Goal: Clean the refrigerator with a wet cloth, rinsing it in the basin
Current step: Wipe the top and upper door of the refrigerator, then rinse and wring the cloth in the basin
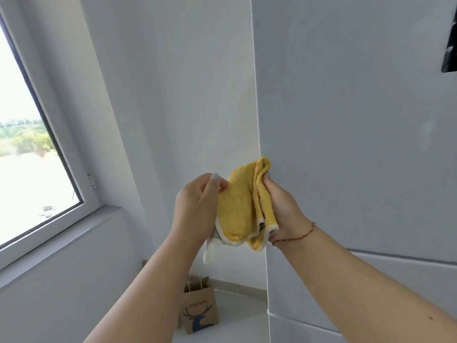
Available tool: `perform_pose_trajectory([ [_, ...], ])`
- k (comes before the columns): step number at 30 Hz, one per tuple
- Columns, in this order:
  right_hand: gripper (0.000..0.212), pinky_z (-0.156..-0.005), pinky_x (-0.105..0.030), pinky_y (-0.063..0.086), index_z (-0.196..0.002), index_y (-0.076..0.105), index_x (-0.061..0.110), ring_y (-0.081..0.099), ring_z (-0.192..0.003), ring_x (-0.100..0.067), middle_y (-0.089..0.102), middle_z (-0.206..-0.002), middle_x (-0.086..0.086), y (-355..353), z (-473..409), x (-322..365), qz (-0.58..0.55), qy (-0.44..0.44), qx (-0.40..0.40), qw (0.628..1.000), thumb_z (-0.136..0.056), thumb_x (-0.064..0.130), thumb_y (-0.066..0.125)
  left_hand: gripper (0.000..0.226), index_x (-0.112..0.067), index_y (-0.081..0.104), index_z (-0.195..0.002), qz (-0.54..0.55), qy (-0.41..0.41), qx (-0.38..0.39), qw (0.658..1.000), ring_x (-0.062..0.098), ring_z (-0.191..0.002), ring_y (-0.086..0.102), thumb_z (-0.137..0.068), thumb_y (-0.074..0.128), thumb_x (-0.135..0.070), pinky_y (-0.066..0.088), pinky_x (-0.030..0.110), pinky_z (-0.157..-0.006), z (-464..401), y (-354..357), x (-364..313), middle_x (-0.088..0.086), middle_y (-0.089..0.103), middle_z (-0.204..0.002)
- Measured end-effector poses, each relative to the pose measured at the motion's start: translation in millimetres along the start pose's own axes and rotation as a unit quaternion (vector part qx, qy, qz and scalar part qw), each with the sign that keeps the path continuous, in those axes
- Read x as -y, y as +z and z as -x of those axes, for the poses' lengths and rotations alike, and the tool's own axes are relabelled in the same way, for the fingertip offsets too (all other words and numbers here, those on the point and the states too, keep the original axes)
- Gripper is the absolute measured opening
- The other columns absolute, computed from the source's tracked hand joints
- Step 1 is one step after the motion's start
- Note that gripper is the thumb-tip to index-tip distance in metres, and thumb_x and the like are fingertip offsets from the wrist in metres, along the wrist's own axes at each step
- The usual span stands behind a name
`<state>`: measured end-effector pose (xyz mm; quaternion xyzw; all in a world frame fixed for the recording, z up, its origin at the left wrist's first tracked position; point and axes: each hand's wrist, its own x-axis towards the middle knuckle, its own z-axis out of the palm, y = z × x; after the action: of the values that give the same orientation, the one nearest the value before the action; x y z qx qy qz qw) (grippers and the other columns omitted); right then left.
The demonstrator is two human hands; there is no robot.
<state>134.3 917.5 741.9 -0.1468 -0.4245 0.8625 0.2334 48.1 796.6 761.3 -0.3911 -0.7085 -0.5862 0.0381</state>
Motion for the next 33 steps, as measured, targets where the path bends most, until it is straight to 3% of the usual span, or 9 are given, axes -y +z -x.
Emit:
perform_pose_trajectory([
  [3,0.062,-0.069,-0.037,0.056,-0.125,0.057,0.010,0.067,-0.098,-0.029,0.067,-0.113,-0.015,16,-4,-14,-0.037,0.049,0.048,0.997,-0.097,0.058,0.029,0.031,-0.025,0.073,-0.080,-0.013,-0.018,-0.033,0.999,-0.003,-0.090,0.057,-0.097,0.047,-0.028,0.042,0.022,-0.078,12,-20,7,-0.017,0.067,-0.092],
  [7,0.064,-0.078,-0.043,0.050,-0.124,0.055,0.009,0.061,-0.103,-0.032,0.062,-0.118,-0.018,42,-5,-42,-0.066,0.116,0.098,0.986,-0.096,0.059,0.027,0.026,-0.029,0.073,-0.075,-0.089,-0.040,-0.067,0.993,0.004,-0.101,0.053,-0.094,0.055,-0.030,0.040,0.024,-0.086,43,-52,19,-0.018,0.062,-0.095],
  [13,0.076,-0.079,-0.046,0.056,-0.126,0.056,0.009,0.064,-0.100,-0.035,0.065,-0.110,-0.020,84,-3,-119,-0.096,0.249,0.192,0.944,-0.091,0.069,0.023,0.034,-0.025,0.075,-0.085,-0.048,-0.195,-0.017,0.979,-0.001,-0.066,0.056,-0.073,0.067,-0.056,0.042,0.012,-0.060,102,-102,32,-0.012,0.064,-0.078],
  [15,0.080,-0.079,-0.045,0.057,-0.121,0.061,0.010,0.063,-0.100,-0.034,0.064,-0.108,-0.019,101,3,-153,-0.091,0.290,0.232,0.924,-0.087,0.073,0.024,0.030,-0.023,0.074,-0.087,-0.051,-0.251,-0.055,0.965,-0.003,-0.058,0.054,-0.073,0.076,-0.048,0.042,0.012,-0.052,123,-121,41,-0.011,0.064,-0.072],
  [18,0.089,-0.086,-0.046,0.054,-0.107,0.072,0.006,0.065,-0.102,-0.036,0.065,-0.112,-0.022,133,18,-207,-0.074,0.342,0.294,0.889,-0.085,0.075,0.022,0.013,-0.021,0.074,-0.086,-0.091,-0.301,-0.149,0.937,0.005,-0.070,0.061,-0.079,0.076,-0.032,0.050,0.020,-0.062,160,-168,62,-0.006,0.069,-0.079],
  [20,0.090,-0.091,-0.050,0.050,-0.124,0.060,0.004,0.061,-0.111,-0.039,0.060,-0.122,-0.026,154,31,-240,-0.068,0.372,0.312,0.872,-0.086,0.075,0.021,0.013,-0.018,0.074,-0.085,-0.080,-0.331,-0.181,0.923,0.011,-0.073,0.062,-0.084,0.071,-0.031,0.050,0.024,-0.068,185,-200,74,-0.004,0.069,-0.079],
  [23,0.084,-0.092,-0.051,0.047,-0.133,0.047,0.005,0.060,-0.110,-0.041,0.059,-0.122,-0.028,193,60,-295,-0.033,0.408,0.332,0.850,-0.089,0.071,0.021,0.035,-0.011,0.071,-0.089,-0.049,-0.382,-0.216,0.897,0.012,-0.071,0.067,-0.079,0.073,-0.044,0.055,0.028,-0.069,229,-246,95,-0.002,0.072,-0.077],
  [28,0.056,-0.078,-0.045,0.055,-0.117,0.053,-0.005,0.066,-0.085,-0.036,0.064,-0.099,-0.023,256,116,-393,0.008,0.452,0.370,0.812,-0.092,0.045,0.047,0.014,-0.005,0.071,-0.090,0.012,-0.430,-0.271,0.861,0.020,-0.070,0.071,-0.084,0.072,-0.018,0.058,0.034,-0.066,312,-337,133,0.010,0.075,-0.078],
  [33,0.038,-0.073,-0.037,0.055,-0.106,0.061,-0.006,0.066,-0.072,-0.028,0.066,-0.087,-0.019,301,156,-502,0.101,0.454,0.449,0.763,-0.084,0.025,0.062,0.037,-0.007,0.056,-0.071,0.070,-0.455,-0.305,0.833,0.018,-0.052,0.059,-0.065,0.073,-0.040,0.050,0.029,-0.057,397,-436,178,0.006,0.063,-0.059],
])
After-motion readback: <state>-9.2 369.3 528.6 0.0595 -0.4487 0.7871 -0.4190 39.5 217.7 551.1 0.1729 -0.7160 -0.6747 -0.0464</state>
